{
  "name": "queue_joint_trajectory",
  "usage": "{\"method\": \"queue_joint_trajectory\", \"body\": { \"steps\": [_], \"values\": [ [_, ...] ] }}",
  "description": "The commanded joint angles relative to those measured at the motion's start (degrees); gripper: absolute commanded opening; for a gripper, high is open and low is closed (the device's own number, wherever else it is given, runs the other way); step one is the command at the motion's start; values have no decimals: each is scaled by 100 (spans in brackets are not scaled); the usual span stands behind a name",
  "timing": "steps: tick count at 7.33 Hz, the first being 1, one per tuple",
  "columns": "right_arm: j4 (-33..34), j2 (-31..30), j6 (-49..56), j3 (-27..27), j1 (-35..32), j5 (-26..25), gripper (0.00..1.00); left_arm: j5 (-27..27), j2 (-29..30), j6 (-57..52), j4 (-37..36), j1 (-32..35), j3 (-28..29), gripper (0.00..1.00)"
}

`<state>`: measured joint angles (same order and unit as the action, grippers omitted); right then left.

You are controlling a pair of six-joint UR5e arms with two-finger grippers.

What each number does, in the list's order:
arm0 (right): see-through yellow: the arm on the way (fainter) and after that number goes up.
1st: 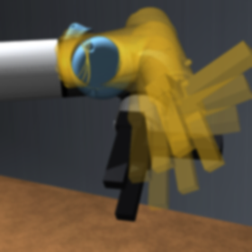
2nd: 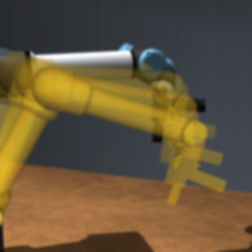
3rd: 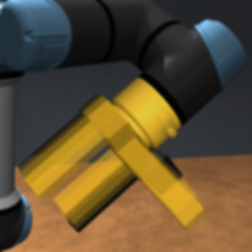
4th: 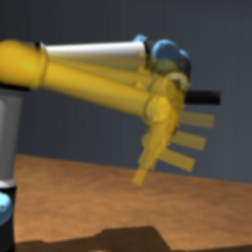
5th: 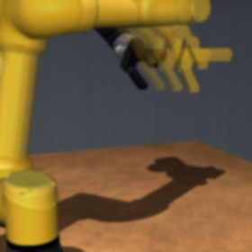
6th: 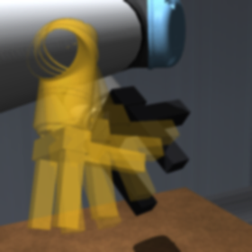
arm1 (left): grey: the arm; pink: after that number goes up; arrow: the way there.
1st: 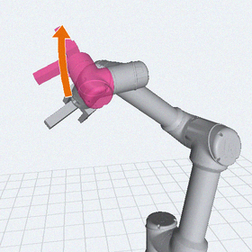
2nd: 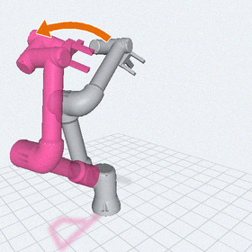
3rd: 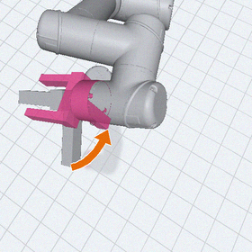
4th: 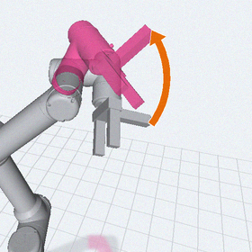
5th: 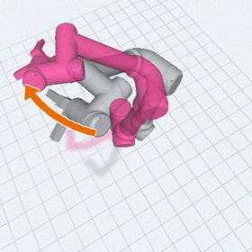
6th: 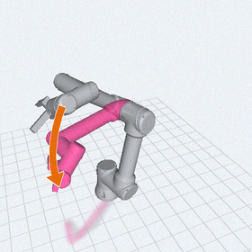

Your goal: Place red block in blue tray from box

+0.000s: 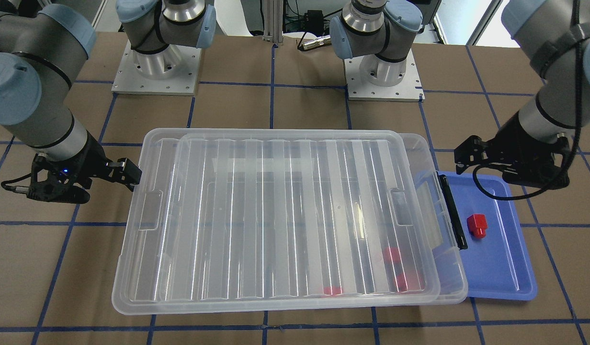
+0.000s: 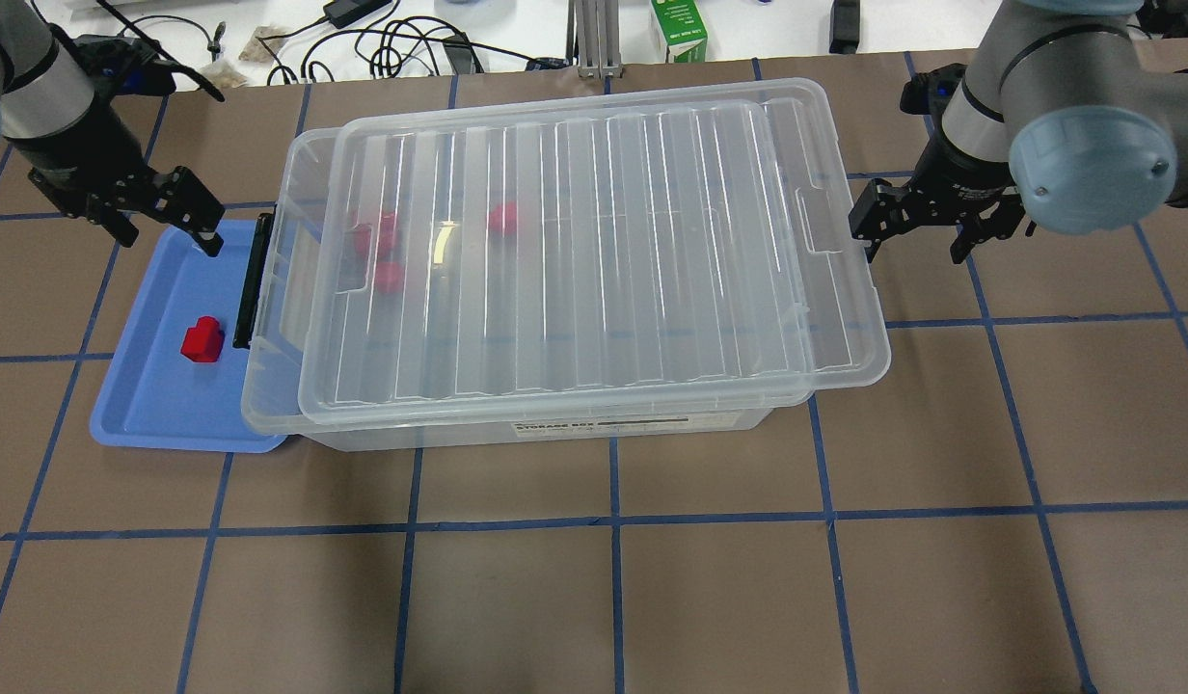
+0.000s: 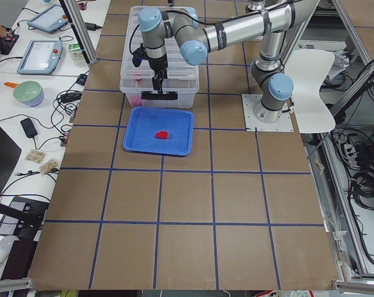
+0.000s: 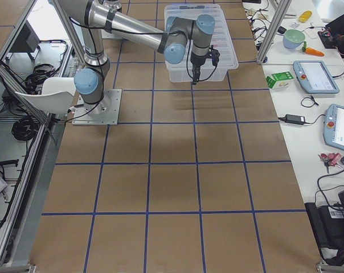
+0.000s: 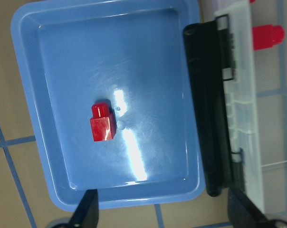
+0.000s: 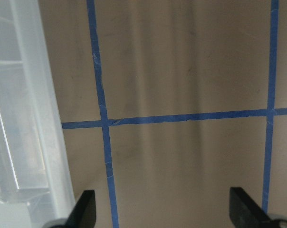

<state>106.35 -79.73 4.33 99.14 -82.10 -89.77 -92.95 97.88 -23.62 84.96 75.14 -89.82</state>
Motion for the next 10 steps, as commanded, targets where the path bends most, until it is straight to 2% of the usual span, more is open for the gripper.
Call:
{"method": "queue_joint_trajectory", "body": {
  "steps": [1, 3, 6, 10],
  "values": [
    [-9, -7, -151, 0, -131, 47, 100, 310, -374, 569, 82, 606, 26, 100],
    [-9, -7, -169, 0, -201, 47, 100, 444, -463, 1085, 82, 922, 17, 100],
    [-9, -7, -169, 0, -228, 47, 100, 312, -472, 1805, 65, 1476, 44, 100],
    [-122, -51, -169, 0, -237, 47, 100, 145, -481, 2194, 82, 1767, 96, 100]
  ]
}}
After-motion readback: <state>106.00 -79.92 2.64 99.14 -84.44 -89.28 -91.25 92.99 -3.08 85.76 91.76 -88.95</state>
